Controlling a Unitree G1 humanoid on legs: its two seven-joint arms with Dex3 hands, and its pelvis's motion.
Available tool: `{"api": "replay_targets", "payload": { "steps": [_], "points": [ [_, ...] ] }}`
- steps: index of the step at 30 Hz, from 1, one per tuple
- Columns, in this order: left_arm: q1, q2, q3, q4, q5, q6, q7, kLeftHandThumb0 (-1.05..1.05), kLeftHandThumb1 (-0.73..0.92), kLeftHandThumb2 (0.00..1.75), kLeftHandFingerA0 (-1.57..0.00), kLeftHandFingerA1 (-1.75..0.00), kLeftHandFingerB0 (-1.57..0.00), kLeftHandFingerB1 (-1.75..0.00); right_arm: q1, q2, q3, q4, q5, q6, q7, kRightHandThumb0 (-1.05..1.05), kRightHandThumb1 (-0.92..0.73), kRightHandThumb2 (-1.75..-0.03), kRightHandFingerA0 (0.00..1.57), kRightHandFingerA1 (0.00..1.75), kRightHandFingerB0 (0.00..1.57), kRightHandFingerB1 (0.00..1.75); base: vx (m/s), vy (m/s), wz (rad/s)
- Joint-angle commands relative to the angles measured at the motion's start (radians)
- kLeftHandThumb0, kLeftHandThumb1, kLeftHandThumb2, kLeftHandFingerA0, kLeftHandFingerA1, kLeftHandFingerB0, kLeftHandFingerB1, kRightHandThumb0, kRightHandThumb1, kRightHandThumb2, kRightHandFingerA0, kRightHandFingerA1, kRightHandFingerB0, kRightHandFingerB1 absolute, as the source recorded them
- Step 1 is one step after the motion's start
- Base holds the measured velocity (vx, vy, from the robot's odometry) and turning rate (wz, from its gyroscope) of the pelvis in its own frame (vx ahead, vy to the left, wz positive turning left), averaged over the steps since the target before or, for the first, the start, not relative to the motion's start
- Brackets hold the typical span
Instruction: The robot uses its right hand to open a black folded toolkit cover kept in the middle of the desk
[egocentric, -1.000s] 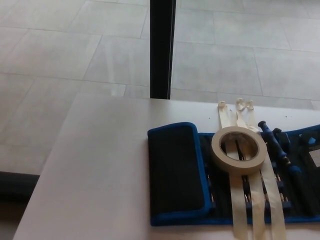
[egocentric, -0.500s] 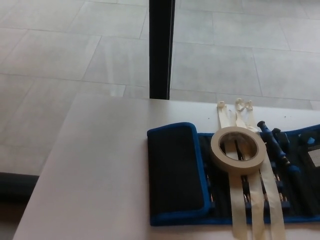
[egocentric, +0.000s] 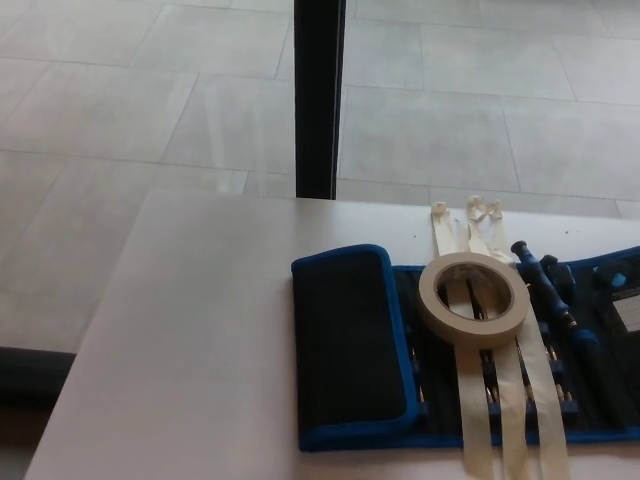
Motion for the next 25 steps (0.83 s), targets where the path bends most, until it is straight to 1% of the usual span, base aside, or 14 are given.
{"api": "replay_targets", "payload": {
  "steps": [1,2,4,5,6,7,9,10,12,13,14,17,21,25],
  "points": [
    [0.044,0.019,-0.003,0.009,-0.008,0.016,0.019,-0.70,0.75,0.63,-0.54,-0.64,-0.44,-0.48,0.017,0.017,0.039,0.005,0.081,-0.142,0.075,-0.49,-0.71,-0.60,0.75,0.92,0.53,0.66,0.00,0.000,0.00],
    [0.045,0.018,-0.007,0.006,-0.006,0.009,0.017,-0.70,0.75,0.62,-0.53,-0.66,-0.44,-0.49,0.039,0.027,0.080,-0.012,0.052,-0.134,0.073,-0.50,-0.70,-0.61,0.79,0.91,0.44,0.51,0.00,0.000,0.00],
    [0.046,0.017,-0.005,0.003,-0.009,0.008,0.021,-0.71,0.74,0.62,-0.54,-0.64,-0.44,-0.49,0.039,0.031,0.101,-0.007,0.063,-0.146,0.074,-0.50,-0.70,-0.60,0.77,0.94,0.45,0.53,0.00,0.000,0.00],
    [0.034,0.014,0.006,0.007,-0.021,0.017,0.032,-0.71,0.71,0.61,-0.57,-0.66,-0.47,-0.50,0.045,0.033,0.101,0.000,0.079,-0.154,0.087,-0.50,-0.70,-0.59,0.80,0.94,0.34,0.44,0.00,0.000,0.00],
    [0.038,0.010,0.008,0.009,-0.023,0.021,0.038,-0.71,0.70,0.61,-0.58,-0.66,-0.49,-0.50,0.054,0.027,0.114,0.013,0.077,-0.161,0.091,-0.48,-0.69,-0.60,0.81,0.95,0.45,0.54,0.00,0.000,0.00],
    [0.042,0.009,0.007,0.010,-0.022,0.024,0.042,-0.71,0.71,0.62,-0.57,-0.66,-0.48,-0.49,0.066,0.025,0.133,0.018,0.071,-0.166,0.093,-0.50,-0.70,-0.61,0.84,0.93,0.42,0.48,0.00,0.000,0.00],
    [0.051,0.008,-0.003,0.007,-0.015,0.022,0.036,-0.74,0.72,0.61,-0.55,-0.67,-0.46,-0.50,0.086,0.030,0.165,0.001,0.069,-0.165,0.083,-0.51,-0.69,-0.61,0.83,1.02,0.46,0.55,0.00,0.000,0.00],
    [0.054,0.007,-0.005,0.005,-0.015,0.019,0.029,-0.72,0.55,0.97,-0.50,-0.69,-0.37,-0.58,0.100,0.039,0.170,-0.019,0.080,-0.159,0.086,-0.54,-0.71,-0.62,0.75,1.03,0.45,0.65,0.00,0.000,0.00],
    [0.054,0.005,-0.008,0.003,-0.015,0.019,0.024,-0.72,0.55,0.97,-0.50,-0.69,-0.37,-0.58,0.123,0.047,0.189,-0.042,0.086,-0.159,0.092,-0.54,-0.71,-0.62,0.75,1.03,0.45,0.65,0.00,0.000,0.00],
    [0.052,0.004,-0.009,0.004,-0.016,0.019,0.024,-0.71,0.73,0.61,-0.53,-0.63,-0.41,-0.48,0.128,0.049,0.188,-0.046,0.096,-0.163,0.092,-0.48,-0.53,-0.97,0.77,0.94,0.38,0.63,0.00,0.000,0.00],
    [0.049,0.003,-0.011,0.005,-0.015,0.021,0.025,-0.72,0.73,0.62,-0.54,-0.64,-0.42,-0.48,0.131,0.050,0.187,-0.043,0.106,-0.171,0.093,-0.50,-0.69,-0.60,0.79,0.97,0.40,0.48,0.00,0.000,0.00],
    [0.046,0.012,-0.010,0.003,-0.020,0.031,0.020,-0.71,0.74,0.63,-0.53,-0.64,-0.40,-0.48,0.130,0.041,0.206,-0.005,0.109,-0.184,0.106,-0.53,-0.70,-0.60,0.74,0.98,0.44,0.54,0.00,0.000,0.00],
    [0.035,0.023,-0.015,0.009,-0.013,0.036,0.035,-0.71,0.74,0.62,-0.55,-0.63,-0.44,-0.48,0.137,0.052,0.238,0.002,0.109,-0.225,0.123,-0.56,-0.69,-0.60,0.75,0.95,0.49,0.63,0.00,0.000,0.00],
    [0.023,0.026,-0.022,0.011,-0.009,0.042,0.026,-0.71,0.75,0.62,-0.52,-0.63,-0.42,-0.47,0.143,0.066,0.248,-0.016,0.122,-0.236,0.114,-0.53,-0.67,-0.61,0.81,0.94,0.49,0.60,0.00,0.000,0.00]
  ]
}}
